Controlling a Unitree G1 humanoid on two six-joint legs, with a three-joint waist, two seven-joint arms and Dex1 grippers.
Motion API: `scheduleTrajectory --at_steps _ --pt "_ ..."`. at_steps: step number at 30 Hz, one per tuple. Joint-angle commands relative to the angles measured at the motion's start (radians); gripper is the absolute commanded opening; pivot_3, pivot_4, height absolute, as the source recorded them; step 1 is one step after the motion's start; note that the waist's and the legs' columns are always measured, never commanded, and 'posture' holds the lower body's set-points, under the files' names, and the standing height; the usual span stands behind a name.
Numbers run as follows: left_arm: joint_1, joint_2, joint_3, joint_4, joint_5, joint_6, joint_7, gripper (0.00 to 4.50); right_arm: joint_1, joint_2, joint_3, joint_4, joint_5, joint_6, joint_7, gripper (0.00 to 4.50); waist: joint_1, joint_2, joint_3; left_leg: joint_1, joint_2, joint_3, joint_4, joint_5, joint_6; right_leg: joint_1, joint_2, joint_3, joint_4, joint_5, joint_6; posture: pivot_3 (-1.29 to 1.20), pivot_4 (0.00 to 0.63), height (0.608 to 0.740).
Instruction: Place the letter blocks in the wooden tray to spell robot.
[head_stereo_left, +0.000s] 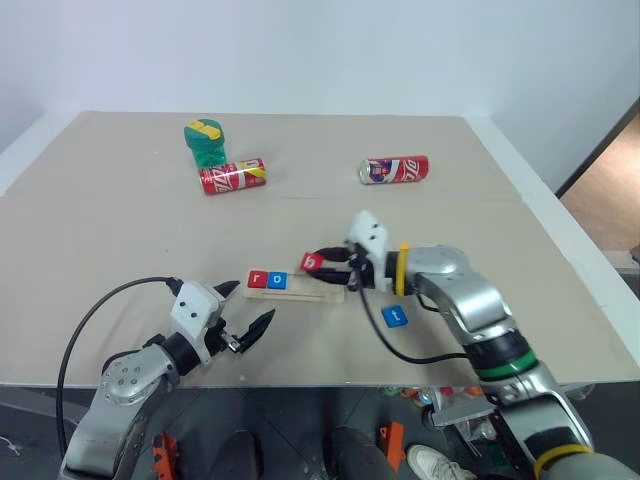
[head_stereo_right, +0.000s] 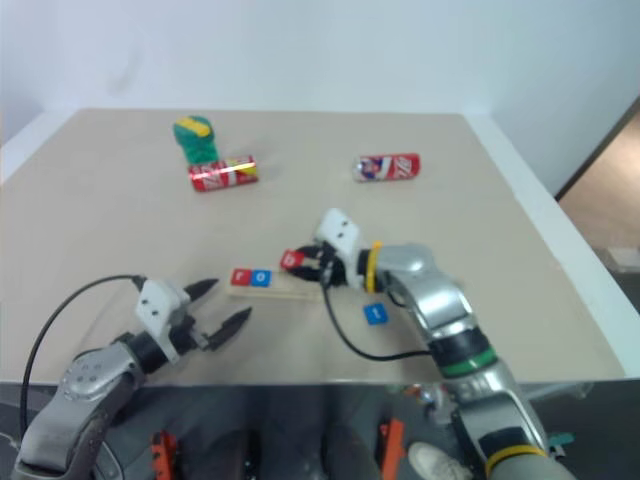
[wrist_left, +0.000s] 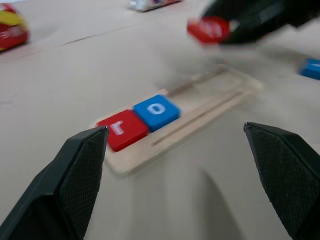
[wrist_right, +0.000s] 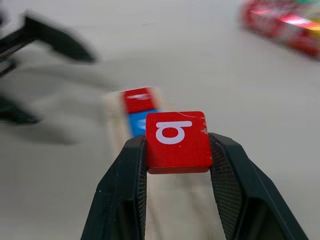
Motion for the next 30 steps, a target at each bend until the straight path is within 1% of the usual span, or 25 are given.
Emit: scheduleTrajectory --at_steps 1,4,11,21,22,23,24,26,27,28,29,30 --pt "-0.001 0.001 0.008 -0.042 0.022 -0.023 0.030 4.50 -0.046 0.005 0.037 0.095 -0.049 -0.097 0.063 1.19 0.004 0.000 0.000 -0.001 -0.001 0.000 0.000 0.000 0.000 0.000 -0.001 0.000 0.000 0.000 0.000 0.00 0.150 0.740" --pt "0.001 0.004 0.003 -0.046 0.035 -0.030 0.043 4.50 -0.082 0.027 0.073 0.203 -0.089 -0.175 0.107 1.19 0.003 0.000 0.000 -0.002 -0.002 0.002 0.000 0.000 0.000 -0.002 -0.002 0.001 0.000 0.000 0.001 0.00 0.150 0.740" --pt "0.008 0.010 -0.003 -0.051 0.050 -0.050 0.042 4.50 -0.145 0.090 0.059 0.363 -0.133 -0.268 0.127 1.19 0.003 0.000 0.000 -0.002 0.000 0.002 -0.001 0.000 0.000 -0.003 -0.002 0.000 0.000 0.001 0.001 0.00 0.150 0.740" --pt "0.020 0.012 -0.009 -0.059 0.054 -0.054 0.037 4.50 -0.170 0.122 0.047 0.422 -0.153 -0.289 0.135 1.19 0.002 0.000 0.000 -0.002 0.000 0.002 -0.001 0.000 -0.001 -0.003 -0.002 0.000 0.000 0.001 0.000 0.00 0.150 0.740" --pt "0.018 0.012 -0.012 -0.058 0.055 -0.054 0.036 4.50 -0.171 0.121 0.046 0.427 -0.155 -0.290 0.136 2.22 0.002 0.000 0.000 -0.002 0.000 0.002 -0.001 0.000 -0.001 -0.003 -0.002 -0.001 0.000 0.001 -0.001 0.00 0.150 0.740" --pt "0.016 0.012 -0.014 -0.056 0.057 -0.054 0.035 4.50 -0.171 0.121 0.045 0.431 -0.157 -0.292 0.137 2.32 0.002 0.000 0.000 -0.002 0.000 0.002 -0.001 0.000 -0.001 -0.003 -0.001 -0.001 0.000 0.001 -0.001 0.00 0.150 0.740" --pt "0.015 0.012 -0.016 -0.055 0.058 -0.055 0.034 4.50 -0.171 0.120 0.044 0.434 -0.158 -0.294 0.138 2.75 0.002 0.000 0.000 -0.002 0.001 0.002 -0.001 0.000 -0.001 -0.003 -0.001 -0.001 0.000 0.001 -0.001 0.00 0.150 0.740" --pt "0.011 0.012 -0.017 -0.052 0.059 -0.055 0.033 4.50 -0.172 0.119 0.041 0.440 -0.161 -0.296 0.138 3.10 0.002 0.000 0.000 -0.002 0.001 0.002 -0.001 0.000 -0.001 -0.003 -0.001 -0.001 0.000 0.001 -0.001 0.00 0.150 0.740" --pt "0.010 0.012 -0.018 -0.051 0.059 -0.055 0.032 4.50 -0.173 0.119 0.038 0.442 -0.161 -0.296 0.138 3.68 0.002 0.000 0.000 -0.002 0.000 0.002 -0.001 0.000 -0.001 -0.003 -0.001 -0.001 0.000 0.001 -0.001 0.00 0.150 0.740" --pt "0.010 0.012 -0.018 -0.050 0.059 -0.056 0.031 4.50 -0.174 0.120 0.036 0.444 -0.163 -0.297 0.138 4.06 0.002 0.000 0.000 -0.002 0.000 0.003 -0.001 0.000 -0.001 -0.003 -0.002 -0.001 0.000 0.001 -0.001 0.00 0.150 0.740" --pt "0.009 0.013 -0.019 -0.049 0.059 -0.056 0.030 4.50 -0.176 0.120 0.033 0.445 -0.164 -0.297 0.137 4.37 0.002 0.000 0.000 -0.002 0.000 0.003 -0.001 0.000 -0.001 -0.003 -0.002 -0.001 0.000 0.001 -0.001 0.00 0.150 0.740" --pt "0.008 0.014 -0.019 -0.048 0.059 -0.056 0.028 4.50 -0.177 0.121 0.032 0.445 -0.164 -0.296 0.138 4.45 0.002 0.000 0.000 -0.002 0.000 0.003 -0.001 0.000 -0.001 -0.004 -0.002 -0.001 0.000 0.001 -0.001 0.00 0.150 0.740"
